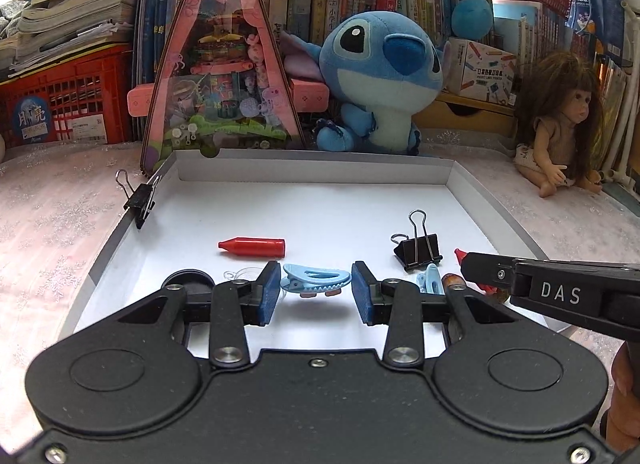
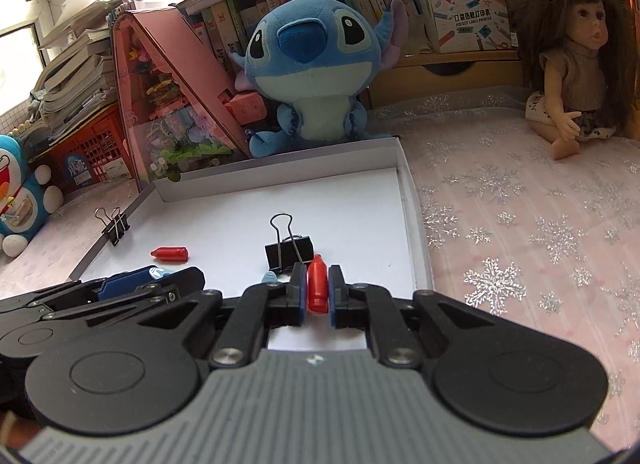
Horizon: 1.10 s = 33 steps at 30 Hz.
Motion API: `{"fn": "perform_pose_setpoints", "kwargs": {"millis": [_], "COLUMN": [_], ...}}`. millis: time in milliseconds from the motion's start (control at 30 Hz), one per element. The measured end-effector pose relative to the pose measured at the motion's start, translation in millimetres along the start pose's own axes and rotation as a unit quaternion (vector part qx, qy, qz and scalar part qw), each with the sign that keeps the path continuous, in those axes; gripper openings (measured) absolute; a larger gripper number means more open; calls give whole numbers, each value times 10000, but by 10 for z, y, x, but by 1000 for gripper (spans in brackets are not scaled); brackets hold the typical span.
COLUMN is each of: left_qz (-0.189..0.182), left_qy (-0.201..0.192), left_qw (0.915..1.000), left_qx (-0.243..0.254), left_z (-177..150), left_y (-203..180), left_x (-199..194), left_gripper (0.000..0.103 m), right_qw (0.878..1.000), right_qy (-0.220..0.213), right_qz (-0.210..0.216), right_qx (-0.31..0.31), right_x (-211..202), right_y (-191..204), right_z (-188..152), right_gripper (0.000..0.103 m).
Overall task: Organize rigid objects
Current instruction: 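Carry the blue hair clip and red crayon over the white tray, then open both grippers to drop the hair clip and crayon into the tray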
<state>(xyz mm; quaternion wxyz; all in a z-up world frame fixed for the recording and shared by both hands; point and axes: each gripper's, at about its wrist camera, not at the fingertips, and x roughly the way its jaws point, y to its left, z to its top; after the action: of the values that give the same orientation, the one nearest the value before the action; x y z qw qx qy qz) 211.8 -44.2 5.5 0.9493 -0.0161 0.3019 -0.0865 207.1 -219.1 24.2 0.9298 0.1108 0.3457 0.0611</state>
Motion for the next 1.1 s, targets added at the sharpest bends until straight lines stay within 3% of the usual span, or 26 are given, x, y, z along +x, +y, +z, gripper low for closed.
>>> {"fn": "perform_pose_setpoints", "kwargs": {"millis": [433, 633, 867, 1100], "left_qz": [86, 90, 100, -213], "left_qy": [73, 56, -87, -113], "left_qw": [9999, 9999, 9995, 9994], "left_qx": [89, 123, 281, 237], "left_z": [-25, -23, -37, -131], "left_y": [-38, -39, -72, -30], "left_x": [34, -19, -237, -557], "left_gripper": [37, 45, 74, 81], "right_qw": [10000, 10000, 9997, 9975], "right_qy": [51, -54, -224, -424], "right_qz": [-9, 21, 76, 82], "right_qx": [33, -1, -98, -554], "right_x": [44, -33, -222, -541], "right_y": [-19, -4, 8, -12], "right_z": [-2, 2, -7, -66], "right_gripper": [18, 21, 42, 62]}}
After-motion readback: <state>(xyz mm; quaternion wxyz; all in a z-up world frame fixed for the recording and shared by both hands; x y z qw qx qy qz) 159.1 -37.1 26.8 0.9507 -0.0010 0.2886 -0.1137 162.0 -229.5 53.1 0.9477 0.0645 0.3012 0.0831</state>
